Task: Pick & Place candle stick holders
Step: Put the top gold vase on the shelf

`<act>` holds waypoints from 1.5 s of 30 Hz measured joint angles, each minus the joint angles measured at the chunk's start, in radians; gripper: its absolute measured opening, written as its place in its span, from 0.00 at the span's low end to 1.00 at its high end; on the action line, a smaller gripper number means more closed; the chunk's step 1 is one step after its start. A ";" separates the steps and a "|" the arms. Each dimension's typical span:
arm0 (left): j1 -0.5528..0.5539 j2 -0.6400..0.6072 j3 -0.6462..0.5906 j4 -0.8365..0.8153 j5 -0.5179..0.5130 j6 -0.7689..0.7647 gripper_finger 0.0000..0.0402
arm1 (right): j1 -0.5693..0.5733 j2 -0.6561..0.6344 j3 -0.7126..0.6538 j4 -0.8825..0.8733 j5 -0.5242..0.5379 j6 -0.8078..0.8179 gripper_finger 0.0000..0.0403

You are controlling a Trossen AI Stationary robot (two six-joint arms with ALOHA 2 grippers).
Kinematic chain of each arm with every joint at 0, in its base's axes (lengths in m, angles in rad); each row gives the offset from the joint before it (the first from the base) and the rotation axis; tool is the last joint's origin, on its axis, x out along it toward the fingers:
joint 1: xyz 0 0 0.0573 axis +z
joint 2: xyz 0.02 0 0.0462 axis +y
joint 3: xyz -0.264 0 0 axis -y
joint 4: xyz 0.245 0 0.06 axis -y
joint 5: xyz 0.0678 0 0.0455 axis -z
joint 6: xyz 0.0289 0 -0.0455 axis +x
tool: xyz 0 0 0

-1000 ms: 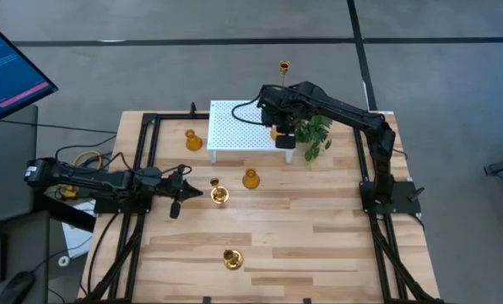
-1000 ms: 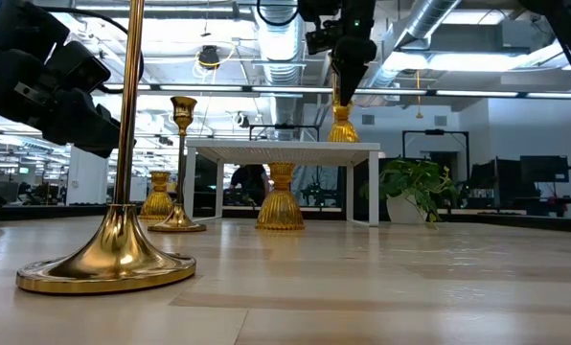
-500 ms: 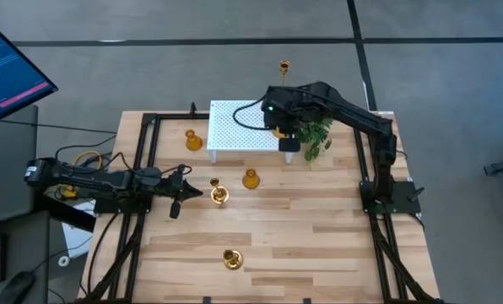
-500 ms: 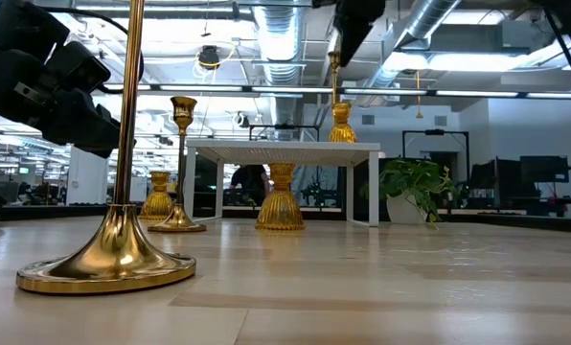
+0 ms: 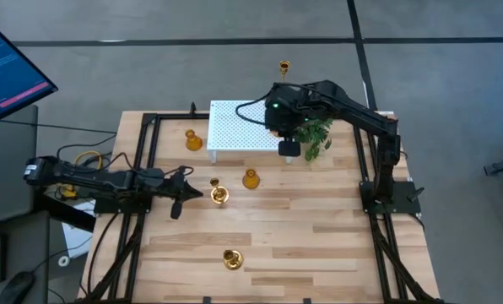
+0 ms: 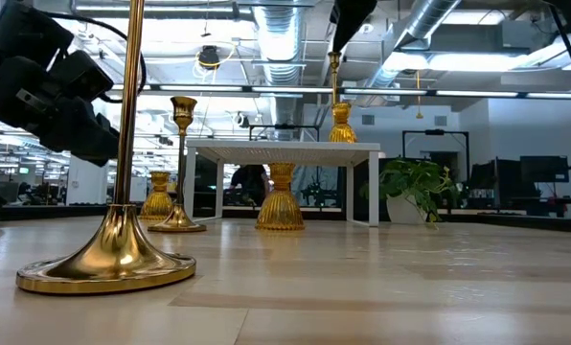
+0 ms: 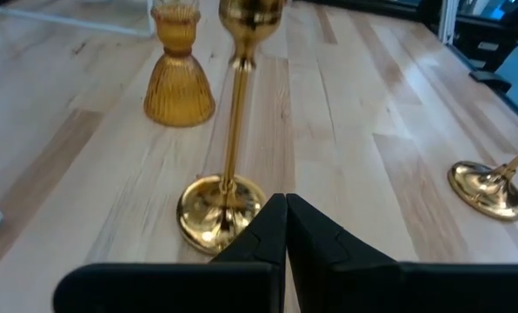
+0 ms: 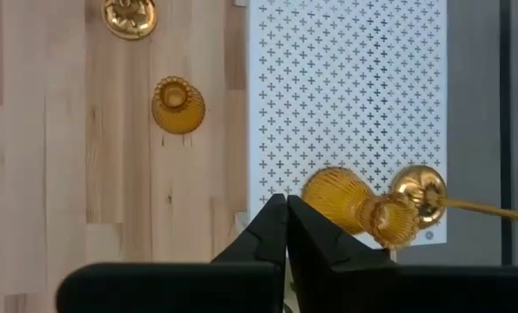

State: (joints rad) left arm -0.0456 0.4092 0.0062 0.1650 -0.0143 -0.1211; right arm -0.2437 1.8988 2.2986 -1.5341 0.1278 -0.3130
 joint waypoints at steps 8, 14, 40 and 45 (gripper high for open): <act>0.000 0.038 0.000 0.002 0.000 0.000 0.02 | 0.004 -0.123 0.002 0.068 -0.068 0.033 0.00; 0.000 0.038 0.000 0.019 0.000 0.000 0.02 | 0.057 -0.240 -0.013 0.096 -0.076 0.071 0.00; 0.000 0.038 0.000 0.054 0.000 0.004 0.02 | 0.156 -1.239 -1.741 1.385 -0.026 0.209 0.00; 0.000 0.038 0.000 0.067 0.000 0.004 0.02 | 0.173 -1.300 -1.912 1.585 -0.026 0.210 0.00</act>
State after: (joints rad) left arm -0.0456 0.4473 0.0062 0.2317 -0.0143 -0.1173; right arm -0.0703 0.5989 0.3863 0.0510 0.1016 -0.1032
